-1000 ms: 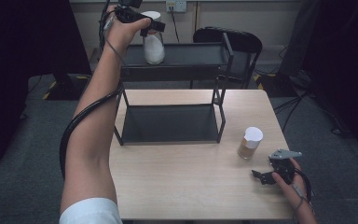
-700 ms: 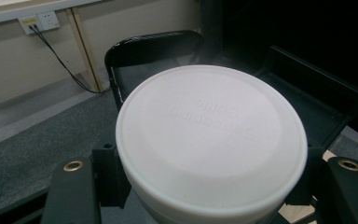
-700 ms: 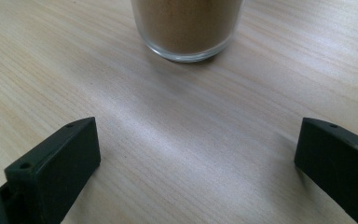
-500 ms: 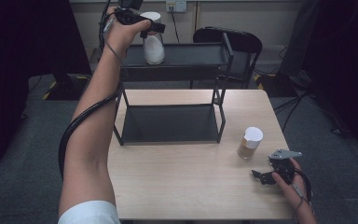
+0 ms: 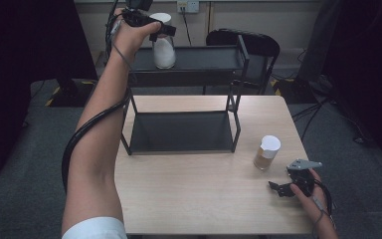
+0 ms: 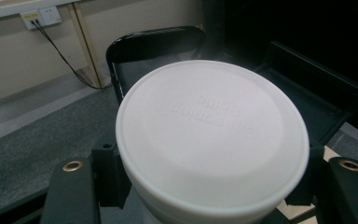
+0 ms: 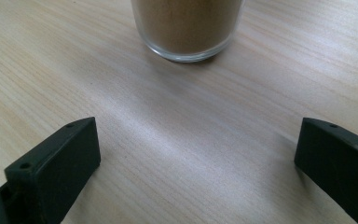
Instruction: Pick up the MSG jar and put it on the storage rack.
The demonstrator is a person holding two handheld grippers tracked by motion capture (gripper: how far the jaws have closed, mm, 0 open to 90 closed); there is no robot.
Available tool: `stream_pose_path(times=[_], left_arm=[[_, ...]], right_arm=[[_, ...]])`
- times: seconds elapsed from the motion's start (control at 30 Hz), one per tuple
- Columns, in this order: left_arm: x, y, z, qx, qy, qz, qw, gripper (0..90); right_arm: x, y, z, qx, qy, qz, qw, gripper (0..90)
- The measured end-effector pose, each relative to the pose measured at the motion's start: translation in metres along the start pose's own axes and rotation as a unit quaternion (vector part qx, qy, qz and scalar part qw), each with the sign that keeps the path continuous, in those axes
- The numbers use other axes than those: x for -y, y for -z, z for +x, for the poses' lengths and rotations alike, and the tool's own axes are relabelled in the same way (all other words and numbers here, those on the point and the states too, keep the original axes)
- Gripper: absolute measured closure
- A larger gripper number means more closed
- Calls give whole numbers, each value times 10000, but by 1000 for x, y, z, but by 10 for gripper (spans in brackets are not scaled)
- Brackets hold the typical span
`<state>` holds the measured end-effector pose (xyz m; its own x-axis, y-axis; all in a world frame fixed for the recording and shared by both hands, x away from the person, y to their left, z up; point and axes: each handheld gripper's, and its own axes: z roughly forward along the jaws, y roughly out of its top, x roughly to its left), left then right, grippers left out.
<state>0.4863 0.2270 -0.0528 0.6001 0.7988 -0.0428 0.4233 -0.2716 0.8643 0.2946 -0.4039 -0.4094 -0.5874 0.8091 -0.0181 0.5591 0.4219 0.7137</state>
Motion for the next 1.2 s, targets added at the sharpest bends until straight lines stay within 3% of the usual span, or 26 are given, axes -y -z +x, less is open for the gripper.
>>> stream_pose_path(times=[0.07, 0.2, 0.47, 0.67, 0.93, 1.2], left_arm=[[1, 0, -3, -129, 64, -6, 9999, 242], [4, 2, -1, -187, 248, -42, 9995, 124], [11, 14, -1, -256, 462, -186, 9984, 0], [17, 27, -5, -306, 492, -253, 9980, 4], [31, 46, -9, -119, 439, -381, 9982, 3], [46, 58, -21, -123, 444, -421, 9981, 7]], right_arm=[[0, 0, 0, 0, 0, 0, 10000, 0], [0, 0, 0, 0, 3, 0, 10000, 0], [0, 0, 0, 1, 4, 0, 10000, 0], [0, 0, 0, 1, 4, -1, 10000, 0], [0, 0, 0, 2, 9, 0, 10000, 0], [0, 0, 0, 10, -3, -1, 10000, 0]])
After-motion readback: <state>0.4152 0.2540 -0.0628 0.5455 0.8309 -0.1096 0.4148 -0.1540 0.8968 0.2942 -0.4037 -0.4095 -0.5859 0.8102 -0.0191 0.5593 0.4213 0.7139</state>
